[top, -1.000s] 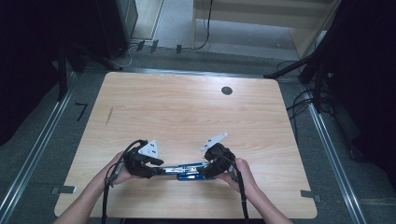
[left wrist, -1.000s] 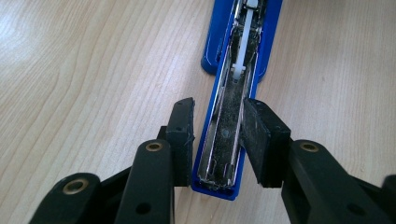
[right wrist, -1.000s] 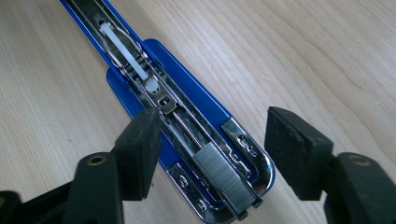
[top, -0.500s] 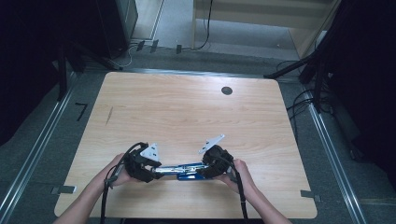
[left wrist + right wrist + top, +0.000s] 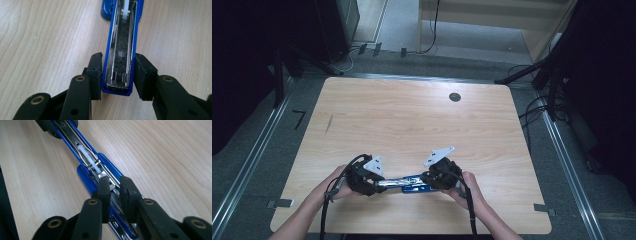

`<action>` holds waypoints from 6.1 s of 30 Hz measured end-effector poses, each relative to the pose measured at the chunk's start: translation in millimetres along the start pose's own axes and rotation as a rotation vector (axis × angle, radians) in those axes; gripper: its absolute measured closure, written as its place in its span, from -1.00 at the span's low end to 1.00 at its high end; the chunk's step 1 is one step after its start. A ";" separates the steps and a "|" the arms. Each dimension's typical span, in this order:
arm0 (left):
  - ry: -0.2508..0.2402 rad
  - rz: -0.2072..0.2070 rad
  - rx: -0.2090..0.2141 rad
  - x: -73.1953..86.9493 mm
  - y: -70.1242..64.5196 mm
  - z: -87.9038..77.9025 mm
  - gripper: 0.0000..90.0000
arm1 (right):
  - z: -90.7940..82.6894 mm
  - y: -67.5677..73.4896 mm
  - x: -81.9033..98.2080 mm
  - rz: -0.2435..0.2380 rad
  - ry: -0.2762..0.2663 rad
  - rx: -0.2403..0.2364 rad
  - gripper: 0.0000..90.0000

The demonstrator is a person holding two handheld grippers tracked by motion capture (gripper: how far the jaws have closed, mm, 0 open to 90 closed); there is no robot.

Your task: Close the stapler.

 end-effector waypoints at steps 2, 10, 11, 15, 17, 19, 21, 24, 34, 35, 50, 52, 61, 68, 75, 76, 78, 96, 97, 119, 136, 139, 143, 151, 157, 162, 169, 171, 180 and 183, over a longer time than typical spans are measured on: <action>-0.005 0.005 0.001 -0.4 -1.0 -1.4 0.41 | -0.3 1.6 -1.1 0.000 -0.006 0.000 0.84; -0.019 0.027 -0.010 -3.5 -3.8 -7.6 0.43 | 5.9 12.4 -8.7 -0.031 -0.027 0.003 0.90; -0.021 0.029 -0.010 -3.7 -3.7 -8.1 0.43 | 10.0 14.9 -10.3 -0.044 -0.031 0.001 0.90; -0.020 0.028 -0.008 -4.2 -4.3 -8.5 0.43 | 17.7 21.2 -13.4 -0.065 -0.030 0.002 0.94; -0.020 0.027 -0.009 -4.1 -4.3 -8.4 0.43 | 21.0 24.1 -14.7 -0.075 -0.031 0.002 0.95; -0.018 0.025 -0.009 -4.0 -4.2 -8.4 0.43 | 23.8 25.5 -15.6 -0.086 -0.032 0.002 0.96; -0.017 0.024 -0.011 -3.7 -4.1 -8.2 0.42 | 26.9 26.7 -16.0 -0.092 -0.028 0.003 0.97; -0.016 0.009 -0.017 -3.2 -4.5 -7.1 0.40 | 27.6 26.4 -16.4 -0.085 -0.032 0.000 0.97; 0.037 -0.026 -0.031 5.8 -4.7 0.8 0.41 | 27.9 26.5 -16.9 -0.082 -0.030 -0.001 0.98; 0.032 -0.025 -0.033 6.1 -4.3 0.7 0.43 | 28.0 26.5 -17.0 -0.081 -0.030 -0.001 0.98; -0.037 0.017 -0.025 0.1 -5.8 -12.6 0.45 | 27.6 29.5 -18.2 -0.079 -0.046 -0.008 0.99; -0.042 0.024 -0.027 -0.8 -6.4 -13.8 0.45 | 28.3 31.3 -18.4 -0.077 -0.045 -0.011 0.99; -0.067 0.044 -0.029 -5.3 -9.3 -19.1 0.46 | 27.2 34.0 -21.4 -0.078 -0.072 -0.002 0.99; -0.093 0.068 -0.038 -11.2 -12.8 -23.0 0.46 | 25.7 34.9 -23.9 -0.081 -0.094 -0.003 0.99; -0.116 0.085 -0.053 -17.3 -15.0 -26.2 0.46 | 23.9 35.3 -26.8 -0.079 -0.112 -0.001 0.99; -0.116 0.085 -0.053 -17.3 -15.0 -26.2 0.45 | 23.9 35.3 -26.8 -0.079 -0.112 -0.001 0.99; -0.122 0.087 -0.054 -19.1 -15.3 -26.8 0.45 | 23.0 34.5 -27.6 -0.076 -0.117 0.001 0.99; -0.163 0.115 -0.071 -31.9 -19.4 -29.6 0.44 | 19.8 38.7 -30.0 -0.100 -0.130 -0.014 0.99; -0.171 0.118 -0.075 -34.2 -20.0 -29.7 0.44 | 18.9 38.7 -29.9 -0.103 -0.130 -0.013 0.99; -0.223 0.100 -0.103 -48.6 -21.2 -12.3 0.42 | 9.3 28.8 -25.4 -0.086 -0.141 -0.013 0.99; -0.296 0.115 -0.079 -64.8 -21.0 -3.5 0.46 | 1.2 17.5 -18.4 -0.051 -0.141 0.002 0.99; -0.302 0.116 -0.074 -66.0 -20.9 -2.4 0.46 | 0.6 16.0 -17.7 -0.051 -0.140 0.005 0.99; -0.304 0.115 -0.069 -66.9 -20.6 -1.9 0.47 | -2.4 15.3 -17.9 -0.048 -0.144 0.006 0.99; -0.309 0.112 -0.066 -69.1 -19.8 -0.3 0.47 | -16.9 11.0 -20.3 -0.043 -0.175 0.009 0.98; -0.280 0.073 -0.037 -65.0 -17.4 8.7 0.38 | -17.8 11.0 -19.5 -0.038 -0.170 0.005 0.98; -0.265 0.057 -0.041 -63.6 -14.9 16.6 0.44 | -18.6 11.7 -19.8 -0.046 -0.171 0.009 0.98; -0.275 0.058 -0.051 -66.2 -15.2 19.7 0.47 | -22.1 4.7 -16.8 -0.035 -0.167 0.024 0.97; -0.273 0.059 -0.053 -66.7 -15.3 20.2 0.47 | -24.2 3.9 -16.3 -0.024 -0.166 0.025 0.97; -0.263 0.062 -0.059 -69.5 -15.5 22.2 0.47 | -44.0 -2.9 -15.1 0.006 -0.186 0.066 0.95; -0.258 0.063 -0.066 -71.3 -15.9 24.1 0.47 | -58.4 -6.2 -19.1 0.018 -0.218 0.085 0.95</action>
Point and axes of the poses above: each handheld gripper's, and its own axes: z roughly forward along the jaws, x roughly out of its underside, y roughly to its left, the point moved 5 cm from there along z, roughly forward along the jaws, and after that the axes turned 8 degrees about x, right-handed, at the moved point
